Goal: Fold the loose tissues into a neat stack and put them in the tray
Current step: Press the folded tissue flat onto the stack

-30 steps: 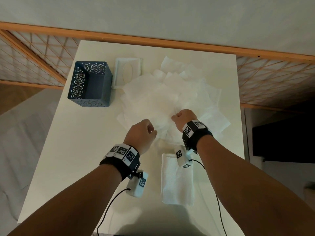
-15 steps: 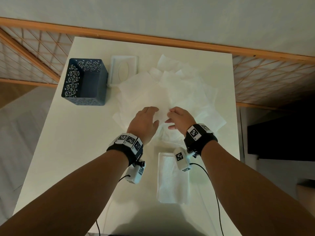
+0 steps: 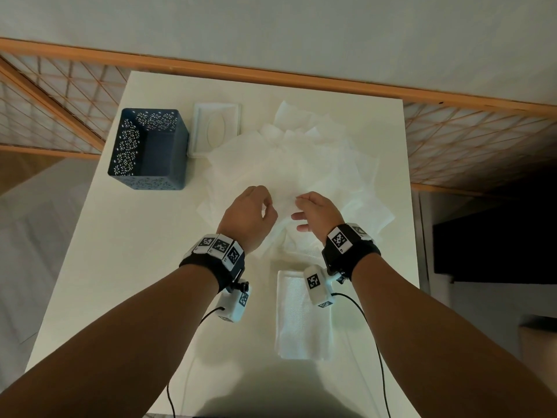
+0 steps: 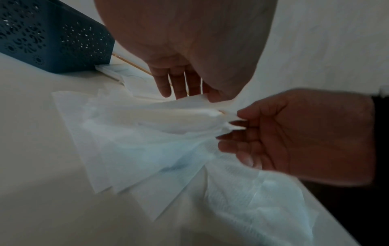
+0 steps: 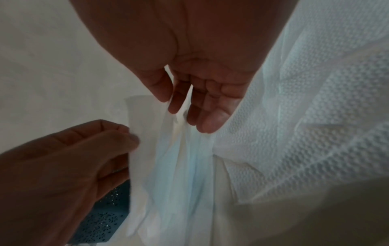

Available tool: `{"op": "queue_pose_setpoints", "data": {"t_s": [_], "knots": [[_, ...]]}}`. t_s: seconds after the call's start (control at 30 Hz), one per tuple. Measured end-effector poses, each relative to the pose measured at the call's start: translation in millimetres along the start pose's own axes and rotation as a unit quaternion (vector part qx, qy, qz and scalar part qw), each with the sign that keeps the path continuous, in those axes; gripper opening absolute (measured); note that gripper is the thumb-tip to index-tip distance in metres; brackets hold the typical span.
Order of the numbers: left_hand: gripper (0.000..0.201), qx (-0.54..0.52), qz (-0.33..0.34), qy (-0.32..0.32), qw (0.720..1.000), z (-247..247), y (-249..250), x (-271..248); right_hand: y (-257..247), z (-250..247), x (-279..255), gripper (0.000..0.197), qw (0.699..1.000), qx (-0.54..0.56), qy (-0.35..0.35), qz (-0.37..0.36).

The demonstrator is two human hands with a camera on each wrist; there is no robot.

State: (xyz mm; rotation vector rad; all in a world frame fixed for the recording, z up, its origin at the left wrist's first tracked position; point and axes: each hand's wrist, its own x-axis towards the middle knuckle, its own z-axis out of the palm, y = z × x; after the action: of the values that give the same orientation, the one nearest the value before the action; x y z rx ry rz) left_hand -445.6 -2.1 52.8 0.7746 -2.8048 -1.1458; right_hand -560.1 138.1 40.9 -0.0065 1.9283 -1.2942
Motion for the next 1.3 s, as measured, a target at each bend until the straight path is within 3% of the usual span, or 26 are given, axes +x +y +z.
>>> {"op": "queue_pose_setpoints", "data": {"t_s": [0.17, 0.3, 0.47, 0.6, 0.67, 0.77, 0.93, 1.0, 1.13, 1.23, 1.3], "knots": [[0.010, -0.155, -0.039, -0.004, 0.987, -28, 25, -11, -1, -15, -12, 0.031, 0.998, -0.036, 0.056, -0.024], [0.014, -0.276, -0.045, -0.013, 0.960, -55, 49, -27, -13, -26, -39, 0.048, 0.996, -0.012, 0.048, -0.073], [0.028, -0.435, -0.098, -0.027, 0.895, -78, 69, -48, -40, -29, -85, 0.040, 0.992, 0.121, 0.003, -0.046], [0.024, -0.545, -0.141, -0.041, 0.825, -93, 78, -64, -59, -29, -126, 0.060, 0.980, 0.195, -0.047, -0.015], [0.027, -0.578, -0.137, -0.043, 0.804, -101, 84, -72, -64, -29, -148, 0.055, 0.974, 0.219, -0.053, -0.026], [0.026, -0.566, -0.121, -0.012, 0.815, -114, 92, -83, -66, -30, -176, 0.049, 0.967, 0.226, -0.068, -0.094], [0.019, -0.486, -0.096, 0.044, 0.867, -132, 93, -100, -64, -36, -207, 0.076, 0.971, 0.152, -0.053, -0.178], [0.019, -0.450, -0.083, 0.059, 0.887, -140, 96, -108, -64, -39, -219, 0.078, 0.967, 0.128, -0.060, -0.211], [0.008, -0.413, -0.060, 0.060, 0.907, -152, 100, -119, -68, -38, -235, 0.055, 0.958, 0.120, -0.078, -0.250], [0.004, -0.394, -0.060, 0.061, 0.915, -160, 100, -124, -71, -35, -239, 0.055, 0.956, 0.092, -0.072, -0.269], [0.022, -0.383, -0.068, 0.056, 0.920, -162, 97, -126, -73, -34, -240, 0.039, 0.955, 0.089, -0.055, -0.276]]}}
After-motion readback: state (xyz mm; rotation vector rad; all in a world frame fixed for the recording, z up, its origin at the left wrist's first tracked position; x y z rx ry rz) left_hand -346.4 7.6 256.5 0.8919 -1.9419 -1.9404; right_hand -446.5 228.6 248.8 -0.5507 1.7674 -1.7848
